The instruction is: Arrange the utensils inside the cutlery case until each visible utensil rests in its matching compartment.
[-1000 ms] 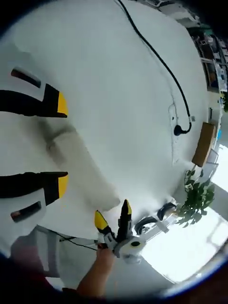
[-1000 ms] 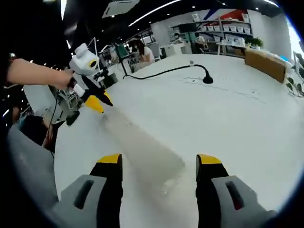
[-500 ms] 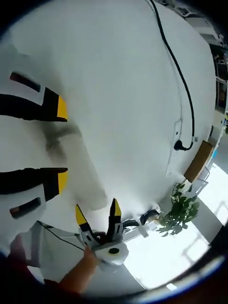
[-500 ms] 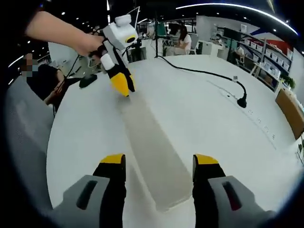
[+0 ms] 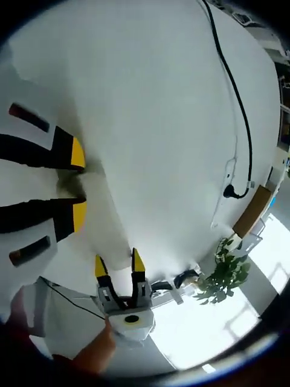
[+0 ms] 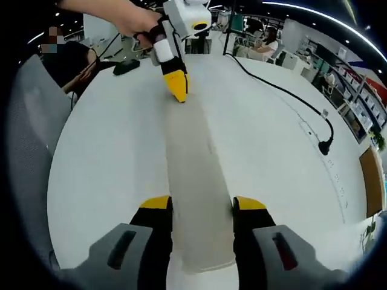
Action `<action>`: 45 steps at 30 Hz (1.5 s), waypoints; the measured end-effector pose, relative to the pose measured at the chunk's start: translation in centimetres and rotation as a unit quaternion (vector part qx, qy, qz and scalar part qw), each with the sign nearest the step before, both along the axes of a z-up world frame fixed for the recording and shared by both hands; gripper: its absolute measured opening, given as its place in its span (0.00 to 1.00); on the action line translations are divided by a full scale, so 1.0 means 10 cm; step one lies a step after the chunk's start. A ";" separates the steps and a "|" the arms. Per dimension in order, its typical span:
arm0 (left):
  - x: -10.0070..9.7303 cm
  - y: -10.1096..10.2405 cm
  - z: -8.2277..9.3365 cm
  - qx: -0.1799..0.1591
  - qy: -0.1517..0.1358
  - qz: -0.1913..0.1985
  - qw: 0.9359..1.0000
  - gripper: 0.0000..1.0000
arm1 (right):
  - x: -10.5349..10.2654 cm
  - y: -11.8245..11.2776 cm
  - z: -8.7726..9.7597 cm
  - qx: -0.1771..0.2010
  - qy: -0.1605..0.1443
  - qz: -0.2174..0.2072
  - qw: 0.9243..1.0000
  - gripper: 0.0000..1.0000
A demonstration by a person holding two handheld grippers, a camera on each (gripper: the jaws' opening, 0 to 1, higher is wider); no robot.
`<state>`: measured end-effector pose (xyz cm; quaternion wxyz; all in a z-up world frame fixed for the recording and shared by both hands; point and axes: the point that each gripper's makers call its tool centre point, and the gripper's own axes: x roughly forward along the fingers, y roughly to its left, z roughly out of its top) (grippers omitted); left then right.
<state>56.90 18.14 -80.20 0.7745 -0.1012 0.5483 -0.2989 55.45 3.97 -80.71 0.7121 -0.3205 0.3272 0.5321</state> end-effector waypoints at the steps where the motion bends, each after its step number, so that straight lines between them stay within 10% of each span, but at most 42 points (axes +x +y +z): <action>1: 0.01 0.00 0.00 -0.006 0.015 0.018 1.000 0.17 | -0.02 0.01 0.00 -0.001 0.007 0.009 1.000 0.36; 32: -0.59 0.13 0.00 -0.011 0.029 0.134 0.990 0.15 | -0.35 0.09 -0.11 -0.092 0.024 0.082 0.992 0.36; 45: -0.64 0.10 0.00 0.016 -0.009 0.087 0.996 0.29 | -0.23 0.01 -0.10 -0.132 -0.015 0.051 0.990 0.46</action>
